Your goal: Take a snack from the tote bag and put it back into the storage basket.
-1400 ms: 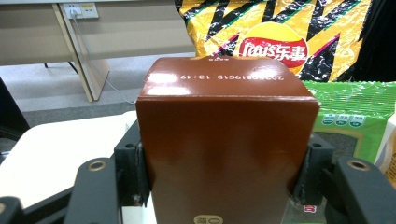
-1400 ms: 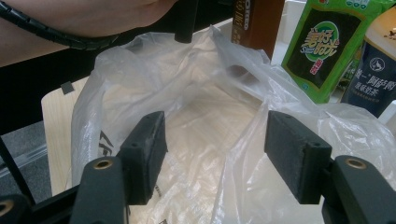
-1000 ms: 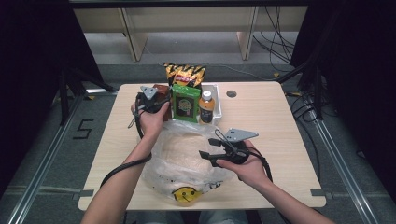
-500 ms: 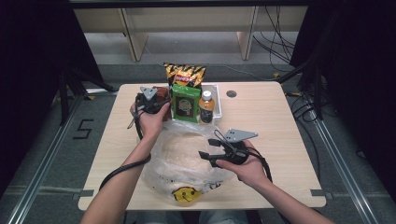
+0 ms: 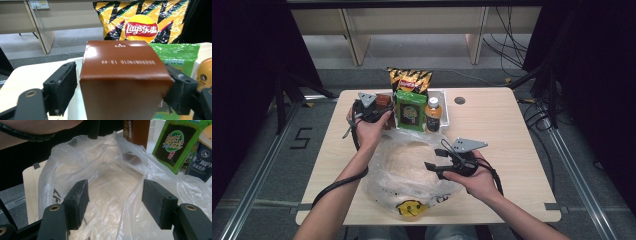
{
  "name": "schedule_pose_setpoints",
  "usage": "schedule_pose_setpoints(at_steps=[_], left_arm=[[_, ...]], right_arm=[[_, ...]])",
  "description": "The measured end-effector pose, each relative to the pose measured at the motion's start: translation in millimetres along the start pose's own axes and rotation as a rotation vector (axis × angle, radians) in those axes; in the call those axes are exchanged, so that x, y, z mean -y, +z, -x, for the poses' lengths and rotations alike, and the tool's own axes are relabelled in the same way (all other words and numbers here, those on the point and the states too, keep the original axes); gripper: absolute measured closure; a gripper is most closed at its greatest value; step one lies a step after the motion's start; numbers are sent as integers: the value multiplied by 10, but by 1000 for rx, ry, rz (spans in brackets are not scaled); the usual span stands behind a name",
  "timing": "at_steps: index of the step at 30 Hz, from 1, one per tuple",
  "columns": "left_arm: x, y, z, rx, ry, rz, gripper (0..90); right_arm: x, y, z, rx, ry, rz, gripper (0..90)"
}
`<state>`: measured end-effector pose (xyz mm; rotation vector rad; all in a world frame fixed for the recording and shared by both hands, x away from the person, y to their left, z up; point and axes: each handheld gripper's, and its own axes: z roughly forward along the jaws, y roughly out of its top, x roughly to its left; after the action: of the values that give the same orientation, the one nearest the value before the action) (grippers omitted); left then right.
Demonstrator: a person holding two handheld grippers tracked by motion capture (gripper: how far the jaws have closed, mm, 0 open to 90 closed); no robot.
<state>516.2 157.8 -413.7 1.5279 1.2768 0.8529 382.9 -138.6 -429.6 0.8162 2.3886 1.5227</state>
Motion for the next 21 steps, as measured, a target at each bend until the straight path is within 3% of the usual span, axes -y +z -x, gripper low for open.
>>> schedule_pose_setpoints(at_steps=[15,16,21], left_arm=[[-65,-358,-88,47,-33,0,171],[-65,-358,-88,47,-33,0,171],[-26,-520,-100,56,-20,-18,169]], right_arm=[[-9,17,5,-9,-35,27,387],[-13,-5,-10,1,-15,6,387],[-14,9,-20,-4,-3,22,386]])
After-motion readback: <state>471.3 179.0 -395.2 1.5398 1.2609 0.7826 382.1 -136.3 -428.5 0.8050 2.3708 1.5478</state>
